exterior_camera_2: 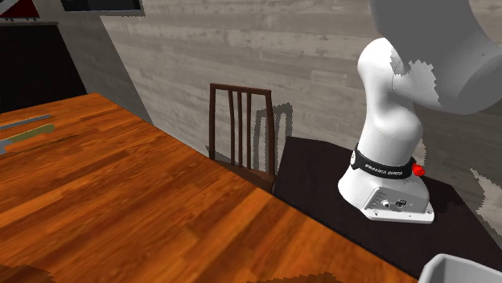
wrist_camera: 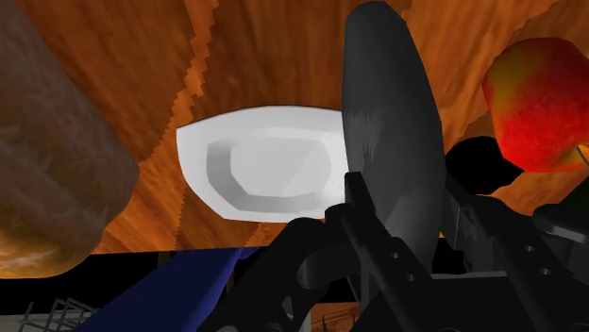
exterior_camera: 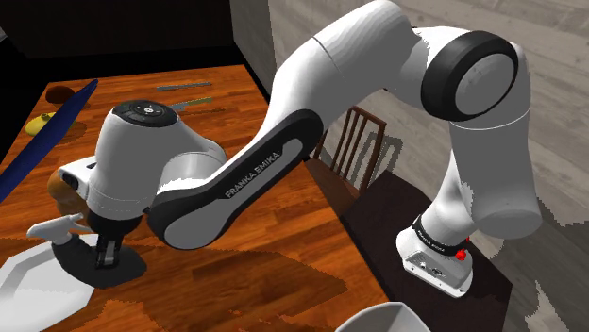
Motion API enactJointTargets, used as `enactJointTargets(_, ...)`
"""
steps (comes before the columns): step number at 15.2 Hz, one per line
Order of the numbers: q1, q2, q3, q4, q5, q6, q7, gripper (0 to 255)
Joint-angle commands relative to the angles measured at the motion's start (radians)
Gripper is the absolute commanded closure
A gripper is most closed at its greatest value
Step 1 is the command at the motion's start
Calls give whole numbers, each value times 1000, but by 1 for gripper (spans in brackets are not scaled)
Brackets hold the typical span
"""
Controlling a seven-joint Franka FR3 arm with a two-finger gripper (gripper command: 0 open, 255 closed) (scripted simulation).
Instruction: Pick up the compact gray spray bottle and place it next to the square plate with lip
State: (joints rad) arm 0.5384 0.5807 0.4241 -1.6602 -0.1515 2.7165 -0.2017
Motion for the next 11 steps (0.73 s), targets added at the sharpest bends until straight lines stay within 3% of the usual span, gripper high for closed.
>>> enactJointTargets(1,4,13,-6,-7,-6,20,2,255)
enactJointTargets(11,21,65,-29,-19,-24,84,9,255)
